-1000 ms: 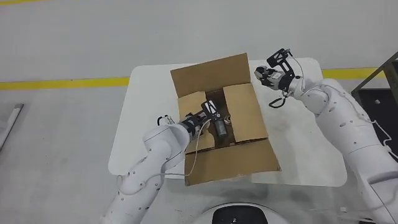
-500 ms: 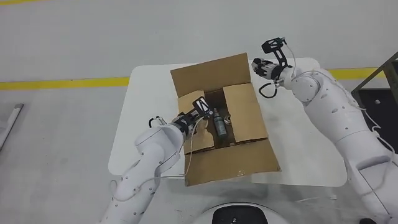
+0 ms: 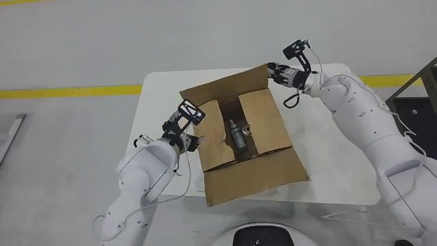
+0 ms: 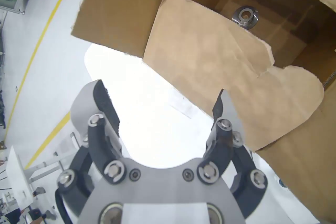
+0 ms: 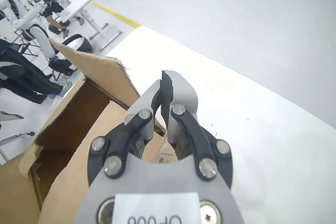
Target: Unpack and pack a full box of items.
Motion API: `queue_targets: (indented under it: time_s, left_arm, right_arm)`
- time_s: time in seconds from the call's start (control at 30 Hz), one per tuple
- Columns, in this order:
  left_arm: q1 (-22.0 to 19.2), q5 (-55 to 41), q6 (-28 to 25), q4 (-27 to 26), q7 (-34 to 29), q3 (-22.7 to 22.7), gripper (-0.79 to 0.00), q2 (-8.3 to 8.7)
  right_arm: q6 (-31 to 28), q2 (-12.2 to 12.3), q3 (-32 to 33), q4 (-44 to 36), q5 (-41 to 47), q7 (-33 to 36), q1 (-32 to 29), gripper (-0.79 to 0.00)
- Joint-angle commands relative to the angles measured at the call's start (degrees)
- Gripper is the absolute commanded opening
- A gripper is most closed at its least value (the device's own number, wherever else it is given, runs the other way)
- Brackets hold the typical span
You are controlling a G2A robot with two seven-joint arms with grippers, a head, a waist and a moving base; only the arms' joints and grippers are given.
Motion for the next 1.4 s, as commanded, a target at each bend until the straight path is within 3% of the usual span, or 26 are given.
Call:
queue_targets:
  time_s: [0.0, 0.1, 0.2, 0.4, 0.8, 0.97, 1.37]
  left_arm:
    - [1.83, -0.48, -0.76, -1.29, -0.31, -1.74, 0.0, 0.29]
    - [4.42, -1.65, -3.31, -3.44, -0.74, -4.04, 0.0, 0.77]
    - [6.4, -1.54, -10.56, -5.72, -0.1, -5.72, 0.0, 1.49]
    - [9.09, -1.15, -15.27, -7.62, 1.29, -9.19, 0.0, 2.37]
    - [9.51, -0.76, -15.58, -7.66, 2.04, -9.41, 0.0, 2.49]
    - [9.51, -0.76, -15.58, -7.66, 2.04, -9.41, 0.0, 2.49]
    - [10.98, 1.33, -13.97, -7.44, 5.14, -9.21, 0.0, 2.71]
  right_arm:
    - [-0.72, 0.05, -0.31, 0.32, -1.16, -0.2, 0.28, -0.785]
    - [-2.84, 0.14, -0.36, 0.59, -1.63, -1.65, 0.09, -0.785]
    - [-4.7, 0.49, -1.22, 0.09, -5.13, -1.98, 0.2, -0.785]
    - [-6.71, 1.51, -2.26, -1.89, -12.5, -5.03, 0.05, -0.785]
    - [-7.15, 3.53, -2.06, -6.28, -21.59, -11.4, -0.8, -0.785]
    - [-7.83, 3.95, -2.14, -8.54, -23.73, -11.02, 0.05, -0.785]
    - [6.09, 2.46, -0.18, -7.31, -15.34, -5.43, 3.54, -0.785]
